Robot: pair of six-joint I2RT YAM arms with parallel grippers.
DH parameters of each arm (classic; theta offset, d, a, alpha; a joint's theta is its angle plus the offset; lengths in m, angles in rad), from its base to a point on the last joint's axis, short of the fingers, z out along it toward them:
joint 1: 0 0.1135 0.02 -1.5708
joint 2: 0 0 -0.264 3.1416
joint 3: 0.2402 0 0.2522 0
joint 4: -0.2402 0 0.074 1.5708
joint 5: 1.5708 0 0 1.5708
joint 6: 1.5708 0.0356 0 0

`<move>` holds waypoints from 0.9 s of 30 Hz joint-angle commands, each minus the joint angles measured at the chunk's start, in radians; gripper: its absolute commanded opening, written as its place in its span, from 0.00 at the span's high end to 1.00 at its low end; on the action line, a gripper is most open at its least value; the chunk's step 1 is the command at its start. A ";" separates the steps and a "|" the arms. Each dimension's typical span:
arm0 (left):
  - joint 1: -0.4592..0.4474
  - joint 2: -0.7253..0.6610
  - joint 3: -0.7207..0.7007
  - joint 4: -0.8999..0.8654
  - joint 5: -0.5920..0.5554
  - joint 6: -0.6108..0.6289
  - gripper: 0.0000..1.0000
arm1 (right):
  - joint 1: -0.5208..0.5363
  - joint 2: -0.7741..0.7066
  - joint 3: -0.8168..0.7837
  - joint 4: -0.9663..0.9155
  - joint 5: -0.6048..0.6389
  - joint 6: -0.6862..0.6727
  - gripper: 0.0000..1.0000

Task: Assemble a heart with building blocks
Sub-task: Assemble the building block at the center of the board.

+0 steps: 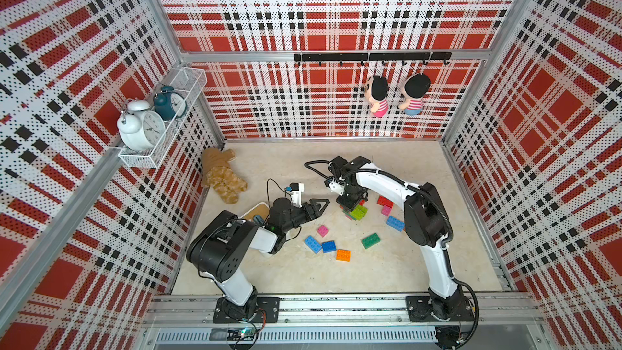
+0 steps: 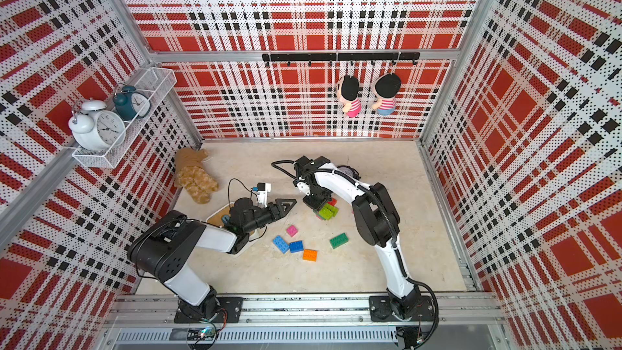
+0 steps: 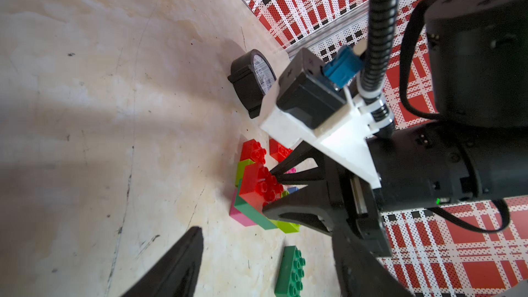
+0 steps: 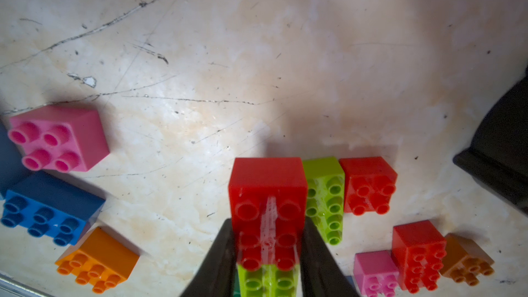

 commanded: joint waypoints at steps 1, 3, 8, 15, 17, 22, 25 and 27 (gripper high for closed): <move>0.007 -0.037 0.008 -0.040 -0.020 0.046 0.25 | 0.005 0.044 -0.051 -0.049 0.003 0.004 0.71; 0.007 -0.053 0.009 -0.067 -0.035 0.061 0.25 | 0.006 0.021 -0.034 -0.034 -0.021 0.010 0.67; 0.009 -0.089 0.021 -0.137 -0.058 0.099 0.21 | 0.005 -0.050 0.001 0.022 -0.070 0.033 0.52; 0.009 -0.134 0.059 -0.259 -0.090 0.163 0.16 | -0.005 -0.142 -0.025 0.117 -0.108 0.075 0.38; 0.007 -0.150 0.072 -0.302 -0.110 0.183 0.16 | -0.010 -0.188 -0.065 0.164 -0.110 0.101 0.38; -0.053 -0.182 0.140 -0.458 -0.214 0.280 0.16 | -0.052 -0.366 -0.277 0.311 -0.109 0.192 0.42; -0.116 -0.170 0.194 -0.519 -0.263 0.326 0.16 | -0.107 -0.486 -0.427 0.372 -0.088 0.254 0.44; -0.163 -0.153 0.236 -0.547 -0.290 0.355 0.16 | -0.159 -0.563 -0.526 0.403 -0.085 0.292 0.44</move>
